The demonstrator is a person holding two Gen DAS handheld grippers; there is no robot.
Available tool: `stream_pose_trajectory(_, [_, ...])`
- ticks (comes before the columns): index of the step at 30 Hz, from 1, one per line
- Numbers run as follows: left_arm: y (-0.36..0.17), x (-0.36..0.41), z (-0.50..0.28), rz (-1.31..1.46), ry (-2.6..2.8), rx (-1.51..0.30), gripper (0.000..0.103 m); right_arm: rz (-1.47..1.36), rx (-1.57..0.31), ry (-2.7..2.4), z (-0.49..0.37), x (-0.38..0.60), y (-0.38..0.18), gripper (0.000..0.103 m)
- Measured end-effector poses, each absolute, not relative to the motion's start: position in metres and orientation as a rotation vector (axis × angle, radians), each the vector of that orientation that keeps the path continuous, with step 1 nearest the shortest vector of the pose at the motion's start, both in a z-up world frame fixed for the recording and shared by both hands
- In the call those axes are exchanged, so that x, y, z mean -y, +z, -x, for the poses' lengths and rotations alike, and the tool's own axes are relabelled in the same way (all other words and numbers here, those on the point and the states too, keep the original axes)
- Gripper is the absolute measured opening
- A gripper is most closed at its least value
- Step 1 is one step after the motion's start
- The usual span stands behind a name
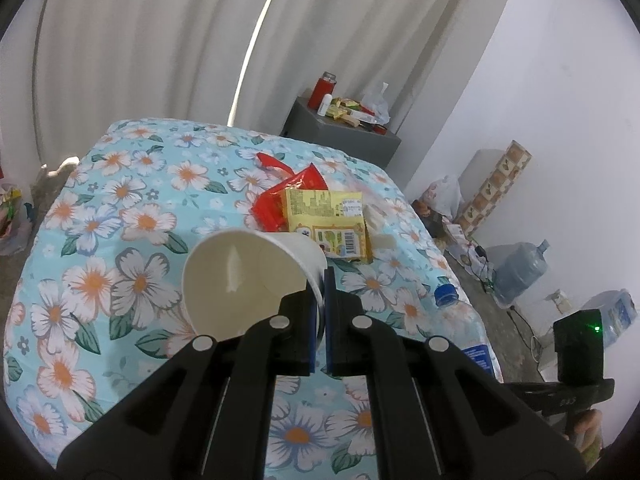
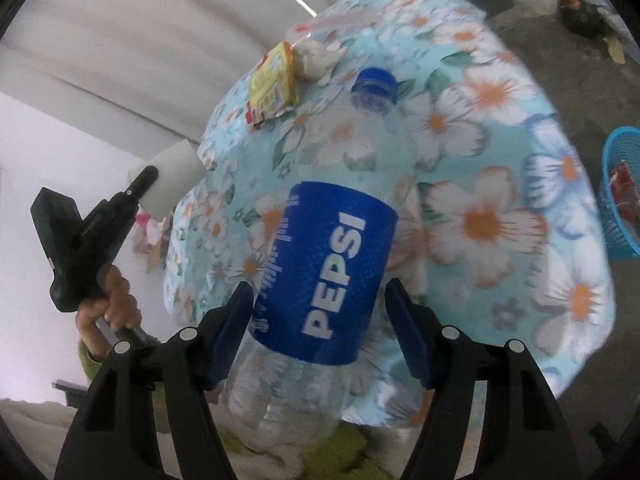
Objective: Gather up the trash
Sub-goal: 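Lift the Pepsi bottle with the right gripper while the left gripper holds the cup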
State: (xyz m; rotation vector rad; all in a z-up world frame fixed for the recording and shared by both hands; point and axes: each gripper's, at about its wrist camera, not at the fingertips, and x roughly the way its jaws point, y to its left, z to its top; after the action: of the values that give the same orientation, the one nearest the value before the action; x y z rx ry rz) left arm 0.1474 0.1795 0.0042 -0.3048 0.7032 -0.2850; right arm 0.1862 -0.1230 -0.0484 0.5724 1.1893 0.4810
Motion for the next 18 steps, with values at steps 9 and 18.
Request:
stream_pose_trajectory(9, [0.005,-0.169,-0.145,0.296,-0.311,-0.702,0.001,-0.577,-1.164,0.381,-0.199,0.126,-0.049,0.067])
stream_pose_trajectory(18, [0.004,-0.171,-0.142,0.295,-0.306,-0.707,0.001,-0.511,-1.138,0.328,-0.22,0.106,-0.043,0.067])
